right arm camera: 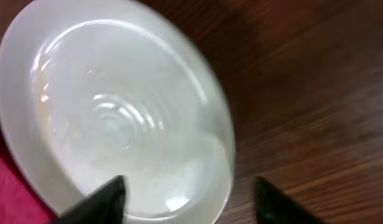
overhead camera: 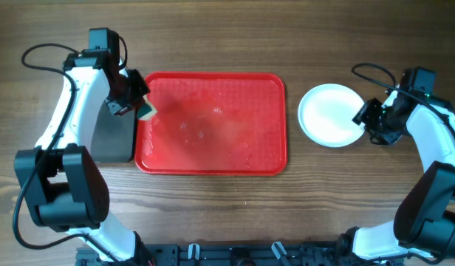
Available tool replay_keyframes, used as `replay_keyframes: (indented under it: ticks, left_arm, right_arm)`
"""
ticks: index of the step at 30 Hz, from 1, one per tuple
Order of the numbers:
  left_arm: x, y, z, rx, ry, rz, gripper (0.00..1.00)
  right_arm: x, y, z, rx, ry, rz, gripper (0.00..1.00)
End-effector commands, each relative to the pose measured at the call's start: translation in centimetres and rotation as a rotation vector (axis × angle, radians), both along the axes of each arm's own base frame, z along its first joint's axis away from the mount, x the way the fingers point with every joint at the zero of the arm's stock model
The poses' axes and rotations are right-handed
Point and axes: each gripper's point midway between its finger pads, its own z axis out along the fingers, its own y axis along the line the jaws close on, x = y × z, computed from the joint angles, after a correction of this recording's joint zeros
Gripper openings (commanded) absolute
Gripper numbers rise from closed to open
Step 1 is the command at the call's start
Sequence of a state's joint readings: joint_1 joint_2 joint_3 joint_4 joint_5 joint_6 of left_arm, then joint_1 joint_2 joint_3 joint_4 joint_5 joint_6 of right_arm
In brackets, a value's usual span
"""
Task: Clean dirty plates on tray and stack at the side
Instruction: 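Lower the sponge into the black tray and release it with the left gripper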
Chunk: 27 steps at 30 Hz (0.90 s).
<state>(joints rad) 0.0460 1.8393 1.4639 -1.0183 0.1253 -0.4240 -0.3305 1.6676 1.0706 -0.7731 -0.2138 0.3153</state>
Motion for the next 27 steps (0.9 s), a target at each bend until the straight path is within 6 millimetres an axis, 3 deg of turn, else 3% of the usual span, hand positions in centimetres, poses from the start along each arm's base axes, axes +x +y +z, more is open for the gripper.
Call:
replay_keyframes:
  ticks: [1, 5, 8, 16, 21, 23, 24, 25, 27]
  left_arm:
    - [1.5, 3.9, 4.2, 0.15, -0.097, 0.046, 0.04]
    - [0.8, 7.1, 5.3, 0.277, -0.096, 0.069, 0.04]
    - [0.9, 9.4, 4.7, 0.377, -0.083, 0.021, 0.04]
    - [0.6, 11.8, -2.3, 0.388, 0.049, -0.054, 0.04]
    - [0.1, 11.8, -5.5, 0.369, 0.132, -0.069, 0.06]
    - [0.0, 11.8, -6.0, 0.366, 0.143, -0.067, 0.42]
    - [-0.1, 11.8, -6.0, 0.366, 0.144, -0.067, 0.76]
    - [-0.1, 11.8, -6.0, 0.366, 0.145, -0.067, 1.0]
    - [-0.1, 11.8, -5.9, 0.366, 0.145, -0.067, 1.0]
  right_arm:
    - [2.4, 2.0, 4.2, 0.087, -0.134, 0.103, 0.72]
    - [3.8, 3.8, 8.5, 0.058, -0.208, 0.182, 0.72]
    - [4.3, 5.9, 9.9, 0.049, -0.253, 0.244, 0.73]
    - [4.2, 10.0, 9.5, 0.025, -0.235, 0.362, 0.75]
    - [4.0, 10.7, 9.5, 0.028, -0.231, 0.379, 0.75]
    - [3.9, 10.7, 9.5, 0.028, -0.226, 0.38, 0.75]
    - [3.8, 10.7, 9.4, 0.029, -0.223, 0.381, 0.75]
    - [3.8, 10.7, 9.4, 0.03, -0.22, 0.381, 0.75]
    - [3.7, 10.7, 9.4, 0.03, -0.217, 0.382, 0.75]
